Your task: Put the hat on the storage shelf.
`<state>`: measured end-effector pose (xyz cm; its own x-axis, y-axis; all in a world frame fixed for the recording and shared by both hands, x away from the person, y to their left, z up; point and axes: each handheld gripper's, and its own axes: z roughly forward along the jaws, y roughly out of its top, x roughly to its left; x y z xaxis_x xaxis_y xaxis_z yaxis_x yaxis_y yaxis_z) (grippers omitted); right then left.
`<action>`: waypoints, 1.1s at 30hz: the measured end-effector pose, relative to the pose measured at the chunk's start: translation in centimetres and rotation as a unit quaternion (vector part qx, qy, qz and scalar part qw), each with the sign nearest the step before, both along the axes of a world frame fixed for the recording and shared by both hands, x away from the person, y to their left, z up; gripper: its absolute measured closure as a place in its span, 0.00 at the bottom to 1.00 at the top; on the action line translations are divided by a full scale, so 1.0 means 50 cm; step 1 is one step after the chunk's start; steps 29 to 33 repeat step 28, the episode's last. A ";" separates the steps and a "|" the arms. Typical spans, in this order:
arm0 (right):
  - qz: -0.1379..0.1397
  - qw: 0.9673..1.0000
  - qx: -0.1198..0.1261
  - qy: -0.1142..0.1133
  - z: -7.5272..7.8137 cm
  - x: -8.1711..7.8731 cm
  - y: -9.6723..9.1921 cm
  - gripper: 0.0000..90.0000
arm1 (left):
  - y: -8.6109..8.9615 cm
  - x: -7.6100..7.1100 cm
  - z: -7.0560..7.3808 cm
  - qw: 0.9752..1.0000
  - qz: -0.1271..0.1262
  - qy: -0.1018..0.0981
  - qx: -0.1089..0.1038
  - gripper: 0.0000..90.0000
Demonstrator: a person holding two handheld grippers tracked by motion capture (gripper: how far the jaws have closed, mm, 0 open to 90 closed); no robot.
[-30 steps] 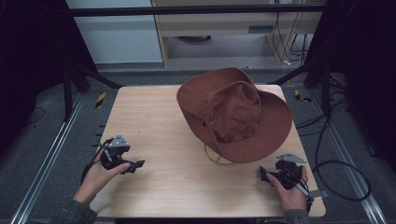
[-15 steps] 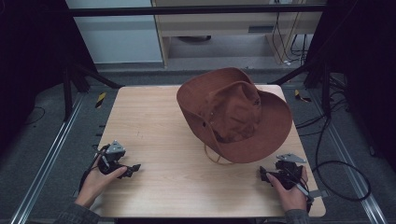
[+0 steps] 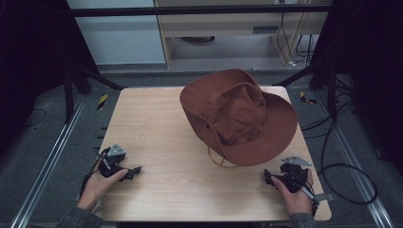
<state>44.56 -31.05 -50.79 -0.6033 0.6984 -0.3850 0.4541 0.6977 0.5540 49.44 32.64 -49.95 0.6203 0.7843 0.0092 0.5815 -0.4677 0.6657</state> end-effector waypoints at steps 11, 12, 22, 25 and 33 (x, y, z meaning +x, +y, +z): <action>0.000 1.000 0.000 0.000 0.000 0.000 0.000 0.01 | -0.001 0.003 -0.008 1.000 -0.001 -0.014 -0.001 0.03; -0.001 1.000 0.000 0.000 0.000 0.000 0.000 0.00 | 0.000 0.003 -0.009 1.000 -0.003 -0.017 -0.001 0.03; -0.001 1.000 0.000 0.000 0.000 0.000 0.000 0.01 | 0.006 -0.001 -0.016 0.999 -0.009 -0.028 -0.015 0.01; -0.001 1.000 0.000 0.000 0.000 0.000 0.000 0.01 | 0.006 -0.002 -0.017 0.999 -0.009 -0.027 -0.015 0.00; 0.000 1.000 0.000 0.000 0.000 0.000 0.000 0.01 | 0.006 -0.002 -0.017 0.999 -0.008 -0.027 -0.015 0.00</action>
